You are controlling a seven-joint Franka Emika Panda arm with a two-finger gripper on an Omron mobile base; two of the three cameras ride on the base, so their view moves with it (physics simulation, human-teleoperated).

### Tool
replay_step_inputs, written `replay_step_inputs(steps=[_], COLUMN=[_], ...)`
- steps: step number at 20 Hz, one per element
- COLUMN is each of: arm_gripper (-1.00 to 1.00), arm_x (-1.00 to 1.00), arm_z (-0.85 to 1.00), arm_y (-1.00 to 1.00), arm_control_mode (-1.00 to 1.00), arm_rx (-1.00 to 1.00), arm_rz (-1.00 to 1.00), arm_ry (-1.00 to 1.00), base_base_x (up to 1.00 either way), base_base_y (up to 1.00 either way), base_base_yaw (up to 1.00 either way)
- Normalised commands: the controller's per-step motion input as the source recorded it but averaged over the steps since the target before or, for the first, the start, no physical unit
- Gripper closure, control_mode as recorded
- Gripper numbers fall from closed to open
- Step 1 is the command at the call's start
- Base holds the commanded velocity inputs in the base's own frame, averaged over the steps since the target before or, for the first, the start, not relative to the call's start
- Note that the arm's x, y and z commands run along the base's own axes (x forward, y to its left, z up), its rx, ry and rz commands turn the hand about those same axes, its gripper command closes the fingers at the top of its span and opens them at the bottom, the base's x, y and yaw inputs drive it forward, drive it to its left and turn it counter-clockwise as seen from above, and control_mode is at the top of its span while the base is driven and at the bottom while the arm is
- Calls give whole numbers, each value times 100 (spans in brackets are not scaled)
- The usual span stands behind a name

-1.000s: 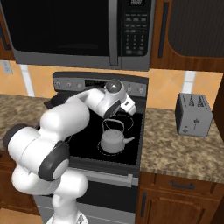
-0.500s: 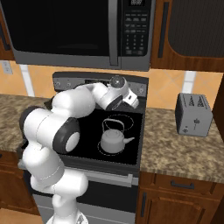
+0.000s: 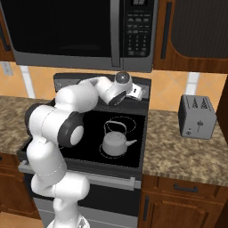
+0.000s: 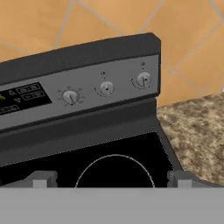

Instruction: Pick the kettle from the counter and place it on a stove burner. Then turn the burner on.

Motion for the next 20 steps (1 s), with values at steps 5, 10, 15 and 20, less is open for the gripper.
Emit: replay_step_inputs(steps=[5,10,15,20], arm_gripper=[-100,-100,-100,-100], arm_x=[11,4,7,40], arm_z=[0,0,9,5], arm_y=[-16,-24,-18,-8], arm_control_mode=[-100,-100,-100,-100], arm_rx=[-7,0,0,0], arm_rz=[11,6,3,3], arm_ry=[-16,0,0,5], base_base_x=[0,0,0,0], base_base_y=[0,0,0,0], base_base_yaw=[0,0,0,0])
